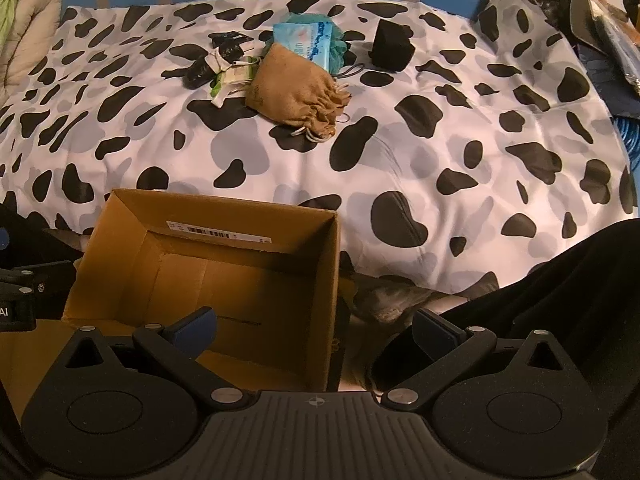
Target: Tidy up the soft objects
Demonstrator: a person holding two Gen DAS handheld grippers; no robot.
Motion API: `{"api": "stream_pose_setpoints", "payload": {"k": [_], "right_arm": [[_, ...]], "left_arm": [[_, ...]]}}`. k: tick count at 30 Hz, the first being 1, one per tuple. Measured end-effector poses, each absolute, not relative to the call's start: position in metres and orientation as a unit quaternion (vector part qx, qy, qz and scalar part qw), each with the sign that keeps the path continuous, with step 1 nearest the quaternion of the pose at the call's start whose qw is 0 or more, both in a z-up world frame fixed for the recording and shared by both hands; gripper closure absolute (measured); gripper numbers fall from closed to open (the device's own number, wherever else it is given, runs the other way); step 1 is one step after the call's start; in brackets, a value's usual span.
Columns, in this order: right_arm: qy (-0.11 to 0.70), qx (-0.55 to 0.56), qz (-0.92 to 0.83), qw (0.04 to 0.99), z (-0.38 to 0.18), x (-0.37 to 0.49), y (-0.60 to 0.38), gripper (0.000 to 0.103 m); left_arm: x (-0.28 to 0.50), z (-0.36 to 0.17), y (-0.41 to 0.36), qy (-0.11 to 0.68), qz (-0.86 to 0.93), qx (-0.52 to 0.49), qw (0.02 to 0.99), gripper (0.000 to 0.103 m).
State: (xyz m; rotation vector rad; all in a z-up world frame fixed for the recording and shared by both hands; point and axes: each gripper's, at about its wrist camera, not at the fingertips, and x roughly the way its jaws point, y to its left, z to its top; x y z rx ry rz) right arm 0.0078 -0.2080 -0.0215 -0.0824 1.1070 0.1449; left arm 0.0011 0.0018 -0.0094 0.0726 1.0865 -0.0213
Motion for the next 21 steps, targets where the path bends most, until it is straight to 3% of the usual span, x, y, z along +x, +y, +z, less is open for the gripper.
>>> {"api": "stream_pose_setpoints", "payload": {"k": [21], "right_arm": [[0.536, -0.048, 0.074, 0.839, -0.028, 0.015, -0.199, 0.0]], "left_arm": [[0.01, -0.009, 0.007, 0.505, -0.022, -0.003, 0.863, 0.0]]}}
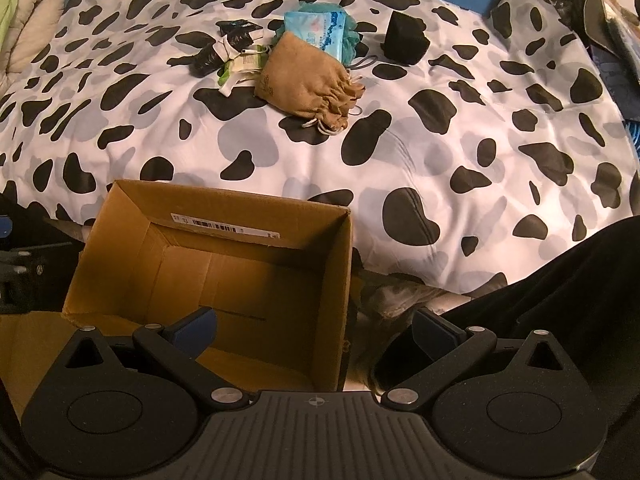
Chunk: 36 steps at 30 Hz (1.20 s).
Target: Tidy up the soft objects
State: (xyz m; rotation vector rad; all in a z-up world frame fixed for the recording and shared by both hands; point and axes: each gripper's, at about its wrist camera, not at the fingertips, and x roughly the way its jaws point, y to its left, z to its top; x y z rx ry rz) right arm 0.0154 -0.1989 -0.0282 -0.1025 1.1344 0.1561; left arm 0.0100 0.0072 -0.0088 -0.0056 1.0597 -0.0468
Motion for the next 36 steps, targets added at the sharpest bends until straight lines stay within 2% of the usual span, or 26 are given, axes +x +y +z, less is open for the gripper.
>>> {"api": "stream_pose_setpoints", "payload": {"k": [36], "right_arm": [[0.493, -0.003, 0.078, 0.866, 0.002, 0.02, -0.209, 0.0]], "left_arm": [[0.008, -0.002, 0.013, 0.497, -0.06, -0.058, 0.864, 0.0]]}}
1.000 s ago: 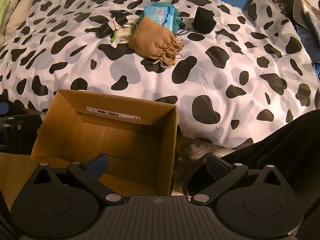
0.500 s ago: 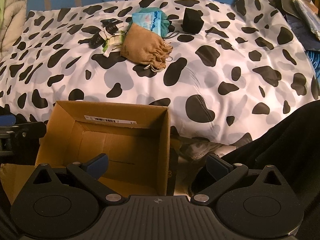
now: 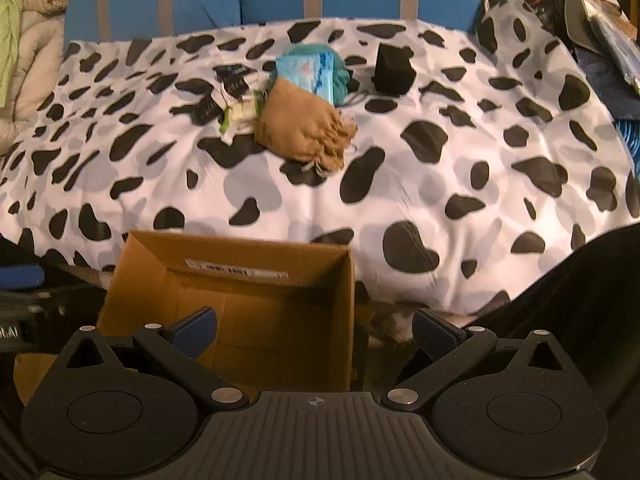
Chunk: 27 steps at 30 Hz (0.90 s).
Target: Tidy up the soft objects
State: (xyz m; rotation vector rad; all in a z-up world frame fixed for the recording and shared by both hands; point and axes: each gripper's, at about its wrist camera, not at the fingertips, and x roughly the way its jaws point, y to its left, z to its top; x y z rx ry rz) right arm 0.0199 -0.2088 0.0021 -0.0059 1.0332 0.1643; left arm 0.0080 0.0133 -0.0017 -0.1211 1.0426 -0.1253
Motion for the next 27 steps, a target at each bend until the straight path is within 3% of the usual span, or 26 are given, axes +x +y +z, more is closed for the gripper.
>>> {"api": "stream_pose_setpoints", "payload": {"k": [27], "right_arm": [[0.412, -0.022, 0.162, 0.896, -0.01, 0.155, -0.23, 0.0]], "left_arm": [[0.136, 0.016, 0.037, 0.445, -0.107, -0.046, 0.888, 0.0]]}}
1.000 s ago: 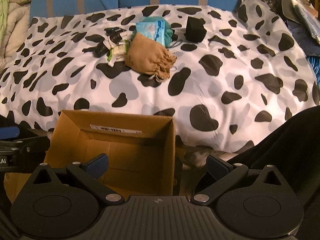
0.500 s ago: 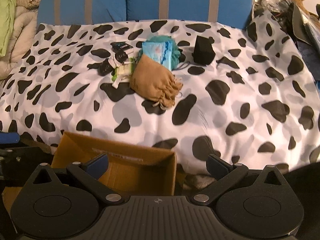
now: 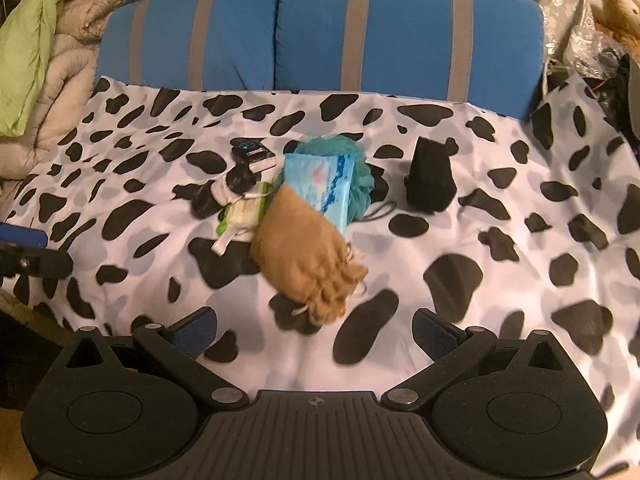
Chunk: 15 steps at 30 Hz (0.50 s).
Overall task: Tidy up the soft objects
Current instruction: 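Grasp the tan drawstring pouch with the right tool while the left tool grasps the black taped bottle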
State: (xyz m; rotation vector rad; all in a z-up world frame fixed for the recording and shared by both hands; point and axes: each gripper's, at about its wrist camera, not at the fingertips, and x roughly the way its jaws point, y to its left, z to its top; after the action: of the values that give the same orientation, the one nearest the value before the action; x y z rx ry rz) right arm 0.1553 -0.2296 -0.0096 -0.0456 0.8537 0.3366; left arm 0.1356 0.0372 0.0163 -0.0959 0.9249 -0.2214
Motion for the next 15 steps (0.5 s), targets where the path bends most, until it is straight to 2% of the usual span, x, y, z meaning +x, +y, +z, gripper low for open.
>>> {"api": "stream_pose_setpoints", "payload": {"k": [7, 15], "right_arm": [[0.4, -0.023, 0.204, 0.893, -0.02, 0.192, -0.234, 0.0], [0.41, -0.041, 0.248, 0.877, -0.036, 0.224, -0.223, 0.0]], "left_arm": [[0.176, 0.007, 0.039, 0.418, -0.115, -0.04, 0.9, 0.0], [0.207, -0.014, 0.039, 0.39, -0.094, 0.039, 0.915, 0.0]]}}
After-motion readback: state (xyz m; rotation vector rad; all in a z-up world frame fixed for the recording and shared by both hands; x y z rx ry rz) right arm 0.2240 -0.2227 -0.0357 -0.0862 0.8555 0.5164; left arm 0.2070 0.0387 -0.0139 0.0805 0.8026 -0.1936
